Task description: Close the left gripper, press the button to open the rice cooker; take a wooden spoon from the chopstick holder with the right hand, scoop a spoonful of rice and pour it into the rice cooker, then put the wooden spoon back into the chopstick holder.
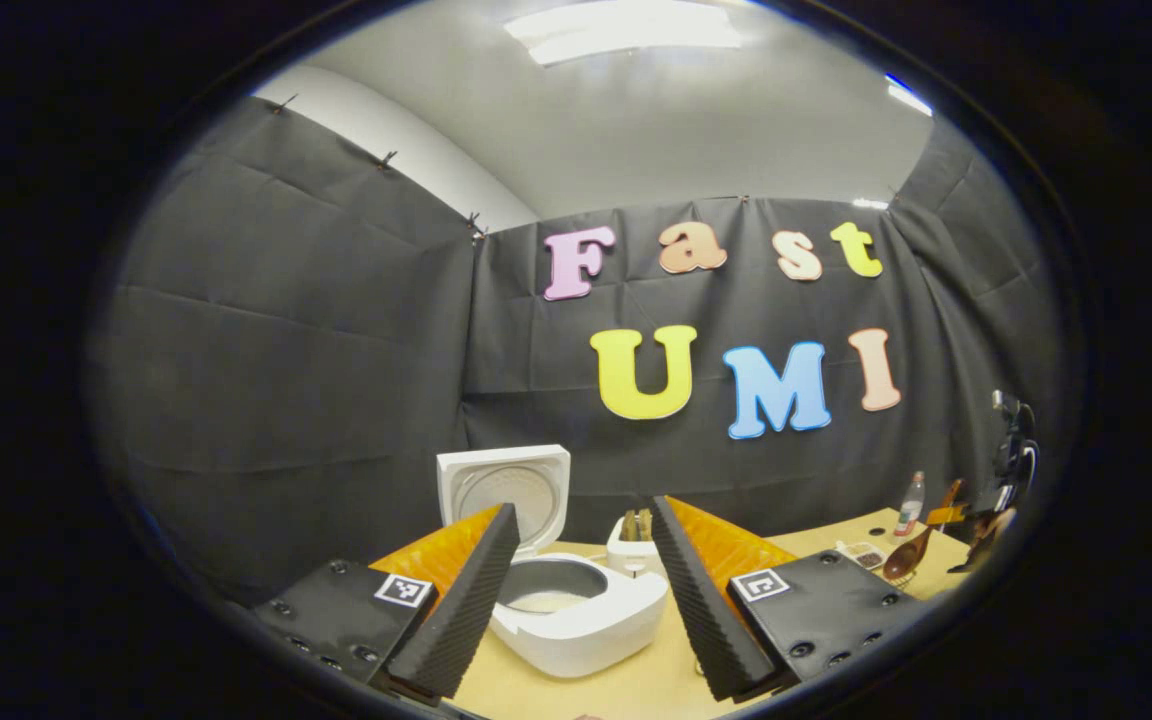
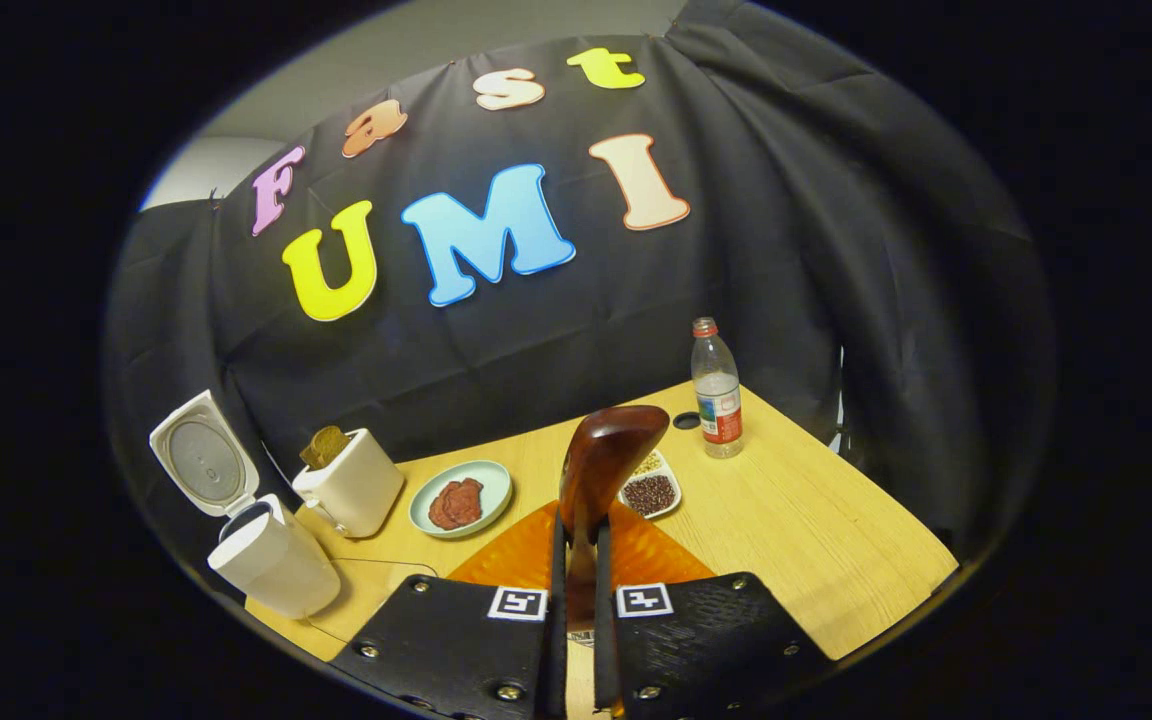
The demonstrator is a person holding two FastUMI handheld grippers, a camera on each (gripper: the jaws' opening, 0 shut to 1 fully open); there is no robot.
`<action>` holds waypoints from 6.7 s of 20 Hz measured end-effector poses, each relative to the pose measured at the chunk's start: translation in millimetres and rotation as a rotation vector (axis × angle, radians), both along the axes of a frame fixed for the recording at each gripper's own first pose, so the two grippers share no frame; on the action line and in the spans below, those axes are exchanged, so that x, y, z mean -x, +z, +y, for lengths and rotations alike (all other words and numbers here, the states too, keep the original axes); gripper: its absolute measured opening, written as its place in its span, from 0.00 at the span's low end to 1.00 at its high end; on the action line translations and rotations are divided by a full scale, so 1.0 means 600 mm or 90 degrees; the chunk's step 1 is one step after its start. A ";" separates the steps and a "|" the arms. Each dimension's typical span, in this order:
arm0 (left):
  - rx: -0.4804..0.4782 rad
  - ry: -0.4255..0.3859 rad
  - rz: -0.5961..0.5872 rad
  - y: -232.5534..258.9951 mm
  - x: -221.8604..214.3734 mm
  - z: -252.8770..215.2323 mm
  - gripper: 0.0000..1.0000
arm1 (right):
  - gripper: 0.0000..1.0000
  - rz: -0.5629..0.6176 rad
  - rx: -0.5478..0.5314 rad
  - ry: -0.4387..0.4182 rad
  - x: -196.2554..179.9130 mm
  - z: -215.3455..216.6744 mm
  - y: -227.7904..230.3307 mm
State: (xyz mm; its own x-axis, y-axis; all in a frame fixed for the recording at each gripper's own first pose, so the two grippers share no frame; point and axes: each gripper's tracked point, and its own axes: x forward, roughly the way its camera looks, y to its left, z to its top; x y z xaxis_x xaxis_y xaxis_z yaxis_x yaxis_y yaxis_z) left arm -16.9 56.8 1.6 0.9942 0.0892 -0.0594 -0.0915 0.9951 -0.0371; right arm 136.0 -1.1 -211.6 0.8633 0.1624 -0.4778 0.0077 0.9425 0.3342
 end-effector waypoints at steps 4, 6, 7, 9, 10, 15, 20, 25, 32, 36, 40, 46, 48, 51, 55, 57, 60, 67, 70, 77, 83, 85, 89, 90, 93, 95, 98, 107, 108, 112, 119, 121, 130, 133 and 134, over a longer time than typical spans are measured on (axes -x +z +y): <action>0.007 -0.020 -0.003 -0.007 -0.013 0.018 0.93 | 0.11 -0.022 -0.011 0.018 0.015 0.059 0.039; 0.013 -0.029 -0.003 -0.013 -0.018 0.032 0.93 | 0.11 -0.029 -0.016 0.031 0.023 0.095 0.051; 0.016 -0.033 -0.002 -0.017 -0.020 0.038 0.93 | 0.11 -0.032 -0.020 0.038 0.029 0.114 0.053; 0.018 -0.037 0.003 -0.027 -0.023 0.054 0.93 | 0.11 -0.032 -0.021 0.051 0.035 0.149 0.054; 0.018 -0.038 0.005 -0.030 -0.023 0.063 0.89 | 0.11 -0.030 -0.020 0.058 0.037 0.165 0.051; 0.014 -0.038 0.010 -0.042 -0.021 0.110 0.93 | 0.11 -0.027 -0.010 0.080 0.047 0.241 0.032; 0.007 -0.027 0.019 -0.056 -0.010 0.159 0.93 | 0.11 -0.006 0.049 0.088 0.044 0.285 -0.027; 0.000 -0.010 0.034 -0.076 0.001 0.206 0.93 | 0.11 0.010 0.122 0.092 0.031 0.312 -0.095; -0.008 0.016 0.051 -0.093 0.014 0.257 0.93 | 0.11 0.047 0.136 0.113 0.040 0.379 -0.158; -0.002 0.024 0.054 -0.100 0.015 0.270 0.89 | 0.11 0.040 0.136 0.142 0.053 0.427 -0.162; 0.005 0.024 0.056 -0.102 0.015 0.271 0.93 | 0.11 0.047 0.086 0.166 0.071 0.474 -0.160; 0.005 0.027 0.055 -0.105 0.012 0.276 0.89 | 0.11 0.102 -0.038 0.142 0.091 0.512 -0.163; 0.008 0.030 0.056 -0.108 0.014 0.278 0.89 | 0.11 0.128 -0.084 0.111 0.093 0.506 -0.165; 0.013 0.031 0.057 -0.106 0.012 0.279 0.93 | 0.11 0.173 -0.167 0.066 0.098 0.496 -0.171; 0.010 0.024 0.052 -0.100 0.005 0.266 0.93 | 0.11 0.230 -0.271 0.013 0.102 0.468 -0.187; 0.006 0.019 0.049 -0.094 0.004 0.260 0.93 | 0.11 0.248 -0.323 -0.014 0.103 0.451 -0.191; 0.006 0.011 0.046 -0.092 -0.001 0.245 0.93 | 0.11 0.257 -0.397 -0.042 0.100 0.430 -0.181; 0.009 -0.007 0.037 -0.082 -0.004 0.215 0.93 | 0.11 0.233 -0.479 -0.058 0.083 0.395 -0.115; 0.017 -0.008 0.036 -0.083 0.001 0.210 0.93 | 0.11 0.219 -0.520 -0.050 0.072 0.402 -0.070; 0.032 0.020 0.038 -0.093 0.029 0.244 0.89 | 0.11 0.168 -0.568 0.026 0.038 0.476 0.050; 0.038 0.058 0.051 -0.108 0.067 0.284 0.96 | 0.11 0.133 -0.549 0.105 0.012 0.576 0.119; 0.038 0.072 0.057 -0.114 0.081 0.300 0.93 | 0.11 0.128 -0.540 0.130 0.006 0.615 0.132; 0.040 0.102 0.069 -0.125 0.107 0.337 0.93 | 0.11 0.124 -0.518 0.165 -0.004 0.694 0.137; 0.042 0.110 0.072 -0.131 0.113 0.346 0.93 | 0.11 0.121 -0.509 0.173 -0.007 0.711 0.136; 0.056 0.133 0.083 -0.143 0.130 0.374 0.92 | 0.11 0.125 -0.483 0.191 -0.007 0.765 0.122; 0.057 0.144 0.087 -0.149 0.141 0.388 0.94 | 0.11 0.121 -0.462 0.199 -0.007 0.798 0.115; 0.055 0.162 0.092 -0.155 0.151 0.409 0.92 | 0.11 0.125 -0.429 0.222 -0.004 0.845 0.101; 0.062 0.220 0.111 -0.175 0.196 0.463 0.92 | 0.11 0.072 -0.192 0.318 0.004 0.950 0.036; 0.062 0.225 0.112 -0.177 0.200 0.469 0.92 | 0.11 0.049 -0.156 0.332 0.005 0.955 0.036; 0.066 0.231 0.117 -0.185 0.201 0.471 0.92 | 0.11 -0.032 -0.033 0.394 0.016 0.971 0.046; 0.066 0.219 0.112 -0.179 0.188 0.454 0.90 | 0.11 -0.206 0.173 0.490 0.036 0.984 0.085; 0.066 0.215 0.111 -0.180 0.182 0.451 0.90 | 0.11 -0.251 0.225 0.505 0.036 0.983 0.093; 0.061 0.211 0.104 -0.168 0.181 0.440 0.90 | 0.11 -0.229 0.190 0.506 0.035 0.965 0.101; 0.058 0.207 0.099 -0.158 0.179 0.432 0.90 | 0.11 -0.161 0.076 0.472 0.027 0.949 0.112; 0.058 0.205 0.099 -0.160 0.178 0.430 0.90 | 0.11 -0.137 0.033 0.459 0.023 0.944 0.117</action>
State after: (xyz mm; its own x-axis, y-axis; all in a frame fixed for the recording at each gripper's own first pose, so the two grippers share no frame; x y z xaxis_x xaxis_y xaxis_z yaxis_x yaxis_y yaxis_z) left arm -123.9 314.6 -94.4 0.8947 0.3835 -0.2291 -0.4108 0.9078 -0.0847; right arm 122.0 565.0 -141.5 0.6263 0.7047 -0.3335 -0.6776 0.7036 0.2142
